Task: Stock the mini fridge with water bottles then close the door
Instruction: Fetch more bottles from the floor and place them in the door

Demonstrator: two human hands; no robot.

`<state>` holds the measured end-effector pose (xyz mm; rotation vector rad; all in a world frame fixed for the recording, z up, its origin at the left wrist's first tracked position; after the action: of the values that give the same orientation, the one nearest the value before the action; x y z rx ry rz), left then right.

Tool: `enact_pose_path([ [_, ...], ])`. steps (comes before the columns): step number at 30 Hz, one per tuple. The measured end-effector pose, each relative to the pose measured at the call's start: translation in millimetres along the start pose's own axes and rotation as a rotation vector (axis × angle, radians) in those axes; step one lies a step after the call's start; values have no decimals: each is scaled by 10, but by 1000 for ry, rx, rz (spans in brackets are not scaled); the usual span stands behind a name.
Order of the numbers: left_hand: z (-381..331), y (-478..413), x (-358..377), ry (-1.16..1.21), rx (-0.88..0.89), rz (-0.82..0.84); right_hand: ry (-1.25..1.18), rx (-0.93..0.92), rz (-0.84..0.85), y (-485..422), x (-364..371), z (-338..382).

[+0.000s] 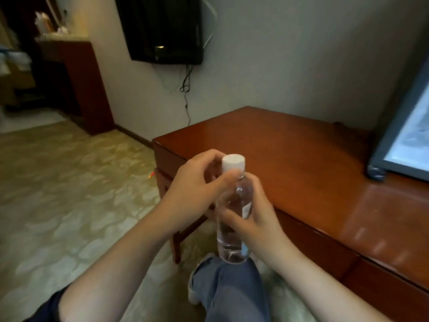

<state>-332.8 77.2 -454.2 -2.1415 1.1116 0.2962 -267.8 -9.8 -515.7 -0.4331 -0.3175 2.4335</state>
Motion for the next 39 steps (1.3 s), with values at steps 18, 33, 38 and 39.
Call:
enact_pose_path([
  [18,-1763,-407,2447,499,229,689,-311,-85,-876,958,-2971,783],
  [33,-3385,190,3611,362,603,615,236,-117,-1196,2470,-4310,1989],
  [38,-3795,531,3807,493,672,661,443,-178,-1276,2953,-4387,2337],
  [39,-3855,613,3847,520,668,678,479,-189,-1285,3042,-4380,2405],
])
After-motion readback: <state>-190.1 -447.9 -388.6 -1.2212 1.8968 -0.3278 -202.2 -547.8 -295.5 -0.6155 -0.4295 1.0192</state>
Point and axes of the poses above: each hand's wrist, its own y-axis away from the middle knuckle, its own x-axis out of the palm, z = x × y, the point moved 8 cm from there along -y, towards the middle knuckle, and after that the axes turned 3 degrees about x, right-handed, at the moved point
